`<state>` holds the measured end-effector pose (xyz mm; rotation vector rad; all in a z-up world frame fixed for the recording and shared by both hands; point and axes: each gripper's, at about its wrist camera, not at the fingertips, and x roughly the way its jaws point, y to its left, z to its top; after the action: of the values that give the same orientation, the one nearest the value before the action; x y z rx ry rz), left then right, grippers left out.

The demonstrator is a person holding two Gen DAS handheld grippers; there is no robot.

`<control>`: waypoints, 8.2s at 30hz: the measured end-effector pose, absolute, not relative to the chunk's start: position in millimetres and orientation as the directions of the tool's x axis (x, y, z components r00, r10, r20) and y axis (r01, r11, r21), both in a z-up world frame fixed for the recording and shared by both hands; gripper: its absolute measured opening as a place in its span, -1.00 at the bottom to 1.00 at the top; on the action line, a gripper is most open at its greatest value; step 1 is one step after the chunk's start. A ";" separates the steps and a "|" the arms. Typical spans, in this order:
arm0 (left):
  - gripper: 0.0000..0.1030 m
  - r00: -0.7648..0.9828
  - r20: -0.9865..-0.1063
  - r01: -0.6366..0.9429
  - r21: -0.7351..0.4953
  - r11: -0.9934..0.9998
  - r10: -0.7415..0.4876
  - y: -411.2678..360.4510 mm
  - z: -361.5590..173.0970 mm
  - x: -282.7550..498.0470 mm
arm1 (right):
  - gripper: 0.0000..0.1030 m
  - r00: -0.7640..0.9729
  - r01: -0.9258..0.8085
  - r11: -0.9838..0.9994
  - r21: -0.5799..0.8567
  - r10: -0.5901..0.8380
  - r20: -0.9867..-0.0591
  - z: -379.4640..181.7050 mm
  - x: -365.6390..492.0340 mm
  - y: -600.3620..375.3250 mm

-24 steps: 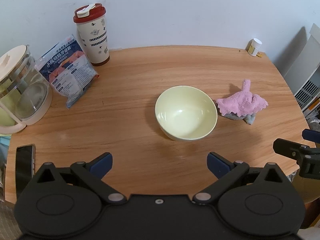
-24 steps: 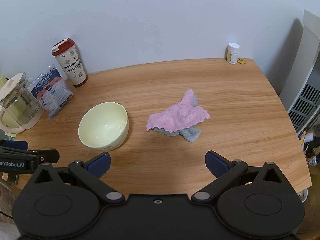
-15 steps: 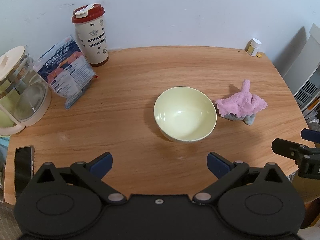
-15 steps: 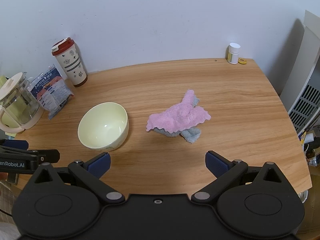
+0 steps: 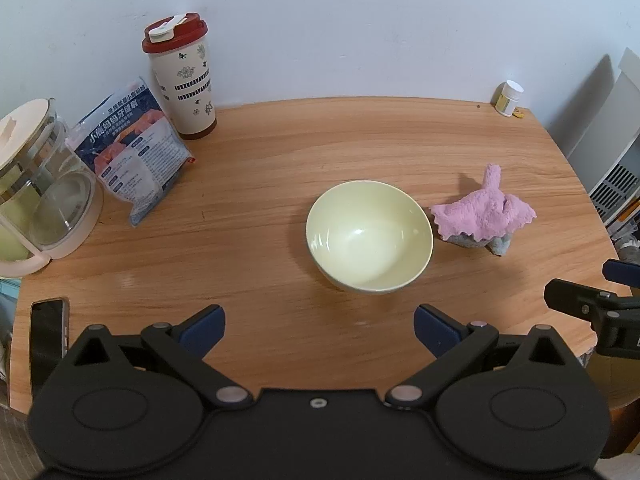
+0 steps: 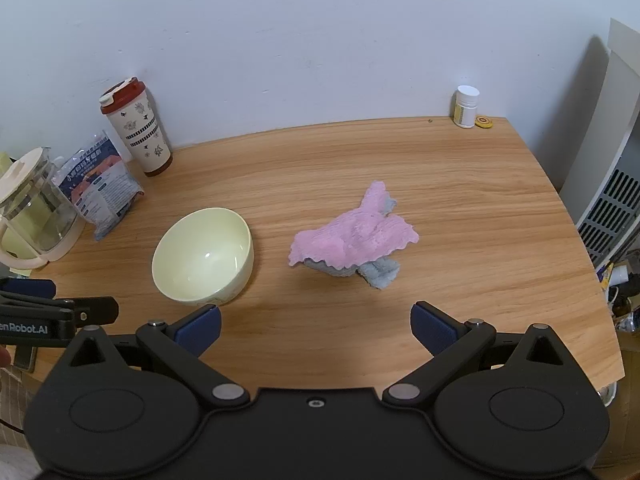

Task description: Clean bowl

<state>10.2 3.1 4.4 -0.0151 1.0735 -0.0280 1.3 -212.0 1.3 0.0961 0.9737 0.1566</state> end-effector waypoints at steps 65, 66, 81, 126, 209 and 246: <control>0.63 0.484 -0.867 0.300 0.036 0.953 -0.120 -89.7 -60.8 80.5 | 0.54 0.448 -0.647 0.762 -0.026 0.353 -0.821 -88.6 115.9 -239.1; 0.59 0.479 -0.870 0.294 0.037 0.955 -0.114 -90.4 -62.8 81.1 | 0.50 0.437 -0.651 0.759 -0.014 0.361 -0.824 -90.5 118.5 -240.6; 0.26 0.447 -0.892 0.308 0.088 0.947 -0.063 -105.7 -89.4 81.5 | 0.24 0.471 -0.682 0.726 -0.088 0.344 -0.812 -94.3 122.7 -237.3; -0.86 0.430 -0.859 0.478 -0.045 0.877 -0.279 -55.9 -87.1 93.3 | -0.38 0.436 -0.369 0.887 0.278 0.429 -0.791 -72.9 101.8 -242.4; -0.17 0.365 -0.648 0.311 -0.592 0.744 -0.668 68.4 -72.2 63.2 | -0.38 0.183 -0.252 0.650 0.717 0.759 -0.625 -79.6 136.2 -177.4; -0.42 0.382 -0.683 0.260 -0.567 0.782 -0.622 71.9 -75.6 44.2 | -0.38 0.018 -0.177 0.581 0.794 0.809 -0.588 -125.3 176.2 -142.0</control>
<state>44.2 71.9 -75.6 -0.3989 1.0360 -0.5823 176.2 -142.0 -125.3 0.6016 1.3424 0.8415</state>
